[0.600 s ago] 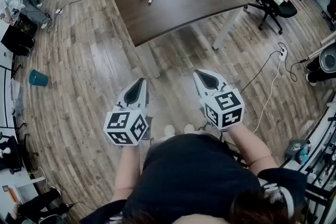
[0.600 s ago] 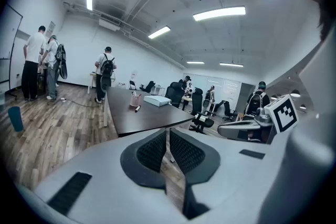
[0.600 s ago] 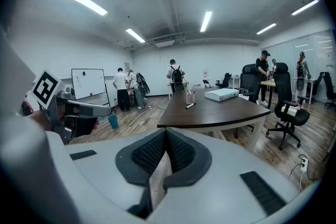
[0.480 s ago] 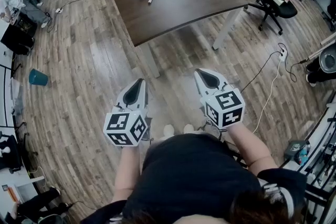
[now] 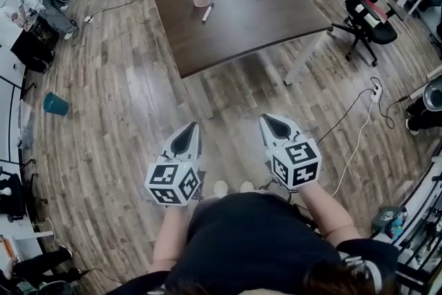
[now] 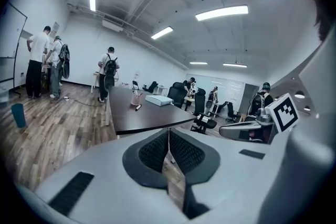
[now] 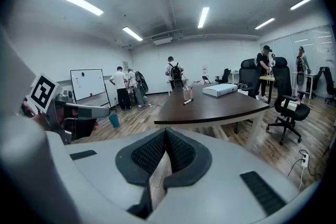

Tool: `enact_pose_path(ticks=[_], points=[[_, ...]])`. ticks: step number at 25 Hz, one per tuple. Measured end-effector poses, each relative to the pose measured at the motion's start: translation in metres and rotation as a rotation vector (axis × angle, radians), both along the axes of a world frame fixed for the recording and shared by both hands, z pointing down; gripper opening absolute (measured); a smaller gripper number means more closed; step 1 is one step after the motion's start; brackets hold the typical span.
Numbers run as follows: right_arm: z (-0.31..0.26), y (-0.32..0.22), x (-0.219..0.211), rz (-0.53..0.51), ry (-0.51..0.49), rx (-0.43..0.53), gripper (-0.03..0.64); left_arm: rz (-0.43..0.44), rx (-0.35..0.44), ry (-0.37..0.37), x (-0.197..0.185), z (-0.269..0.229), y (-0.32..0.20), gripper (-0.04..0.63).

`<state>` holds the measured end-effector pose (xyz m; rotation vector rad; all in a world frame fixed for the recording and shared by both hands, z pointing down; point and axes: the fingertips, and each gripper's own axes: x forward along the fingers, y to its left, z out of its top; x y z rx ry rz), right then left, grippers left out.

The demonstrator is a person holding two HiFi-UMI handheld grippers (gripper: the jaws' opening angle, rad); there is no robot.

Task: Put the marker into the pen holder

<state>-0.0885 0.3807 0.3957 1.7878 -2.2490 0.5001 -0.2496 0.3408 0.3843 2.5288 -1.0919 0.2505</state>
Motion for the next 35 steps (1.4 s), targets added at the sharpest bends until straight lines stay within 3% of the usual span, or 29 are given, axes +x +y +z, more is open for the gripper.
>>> enact_pose_path(ticks=[7,16,20,28,31,35], points=[[0.011,0.009,0.021,-0.019,0.013,-0.005,0.015,-0.027,-0.009,0.029,0.024,0.006,-0.006,0.031],[0.026,-0.002,0.030,-0.042,-0.018,-0.030,0.015,0.010,0.023,-0.034,0.048,0.008,-0.022,0.030],[0.026,-0.026,0.039,-0.040,-0.017,-0.023,0.015,0.053,0.076,-0.062,0.068,0.009,-0.043,0.028],[0.020,-0.104,0.053,-0.025,0.004,-0.012,0.015,0.058,0.056,-0.018,0.087,0.014,-0.121,0.033],[0.017,-0.140,0.056,-0.027,0.007,-0.012,0.015,0.054,0.040,-0.021,0.090,0.015,-0.155,0.145],[0.017,-0.185,0.056,-0.043,0.021,-0.019,0.016,0.058,0.019,-0.022,0.094,0.024,-0.194,0.146]])
